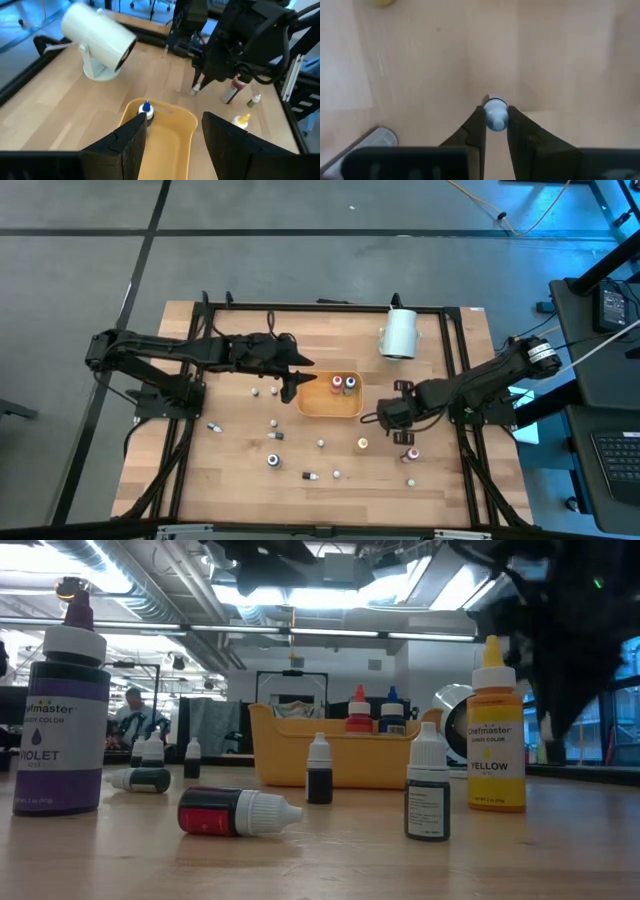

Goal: Pick & Place food coloring
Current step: Put the right small black food coloring bottle into the yellow bin

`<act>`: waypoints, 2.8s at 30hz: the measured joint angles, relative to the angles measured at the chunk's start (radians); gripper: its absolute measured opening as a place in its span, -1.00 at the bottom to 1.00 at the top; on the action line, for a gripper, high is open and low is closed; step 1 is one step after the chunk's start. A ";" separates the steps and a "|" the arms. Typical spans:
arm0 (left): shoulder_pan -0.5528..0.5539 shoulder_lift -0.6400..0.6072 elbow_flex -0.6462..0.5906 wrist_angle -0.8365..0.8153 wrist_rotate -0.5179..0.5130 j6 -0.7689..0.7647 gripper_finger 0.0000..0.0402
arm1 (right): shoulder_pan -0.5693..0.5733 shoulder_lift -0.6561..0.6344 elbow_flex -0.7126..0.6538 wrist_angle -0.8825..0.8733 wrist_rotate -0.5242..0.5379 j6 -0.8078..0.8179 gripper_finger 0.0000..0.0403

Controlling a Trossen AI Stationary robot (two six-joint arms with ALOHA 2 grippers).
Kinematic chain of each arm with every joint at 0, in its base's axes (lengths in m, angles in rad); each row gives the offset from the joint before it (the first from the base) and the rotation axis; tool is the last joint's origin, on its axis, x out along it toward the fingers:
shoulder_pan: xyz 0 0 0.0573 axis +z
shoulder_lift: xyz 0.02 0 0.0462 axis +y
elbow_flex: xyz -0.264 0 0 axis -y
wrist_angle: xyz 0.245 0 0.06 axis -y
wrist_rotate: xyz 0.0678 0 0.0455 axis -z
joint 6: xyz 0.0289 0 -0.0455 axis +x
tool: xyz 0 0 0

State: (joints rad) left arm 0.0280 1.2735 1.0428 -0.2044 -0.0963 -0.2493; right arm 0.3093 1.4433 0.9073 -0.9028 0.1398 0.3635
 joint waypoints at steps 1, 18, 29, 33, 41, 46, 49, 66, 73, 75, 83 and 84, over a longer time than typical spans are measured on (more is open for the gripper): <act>0.000 -0.017 0.000 -0.003 0.000 0.000 -0.06 | -0.008 0.000 0.037 -0.042 0.017 -0.005 -0.72; 0.000 -0.230 0.001 -0.071 -0.053 0.027 -0.06 | -0.260 0.204 0.737 -0.013 0.070 -0.348 -0.72; 0.000 -0.296 0.001 -0.238 -0.128 -0.061 -0.06 | -0.319 0.597 1.020 -0.070 -0.031 -0.464 -0.72; 0.000 -0.312 0.001 -0.249 -0.131 -0.062 -0.07 | -0.334 0.682 1.027 -0.071 -0.030 -0.473 -0.72; 0.000 -0.312 0.000 -0.259 -0.142 -0.062 -0.06 | -0.339 0.799 1.027 -0.070 -0.055 -0.451 -0.72; 0.000 -0.312 0.000 -0.264 -0.145 -0.062 -0.06 | -0.340 0.841 1.027 -0.057 -0.055 -0.451 -0.63; 0.000 -0.312 0.000 -0.266 -0.145 -0.062 -0.06 | -0.340 0.852 1.027 -0.051 -0.055 -0.451 -0.60; 0.000 -0.312 0.000 -0.271 -0.145 -0.054 -0.07 | -0.339 0.853 1.027 -0.040 -0.055 -0.457 -0.57; 0.000 -0.312 0.000 -0.271 -0.145 -0.054 -0.07 | -0.339 0.852 1.027 -0.040 -0.055 -0.478 -0.51; 0.000 -0.312 0.000 -0.271 -0.145 -0.055 -0.07 | -0.339 0.852 1.027 -0.040 -0.055 -0.478 -0.46; 0.000 -0.312 0.000 -0.271 -0.145 -0.054 -0.07 | -0.339 0.846 1.030 -0.055 -0.055 -0.477 -0.29; 0.000 -0.312 0.000 -0.272 -0.142 -0.054 -0.07 | -0.339 0.839 1.036 -0.074 -0.055 -0.473 -0.29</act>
State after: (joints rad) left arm 0.0279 0.9610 1.0428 -0.4764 -0.2378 -0.3035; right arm -0.0299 2.2818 1.9433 -0.9769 0.0853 -0.1095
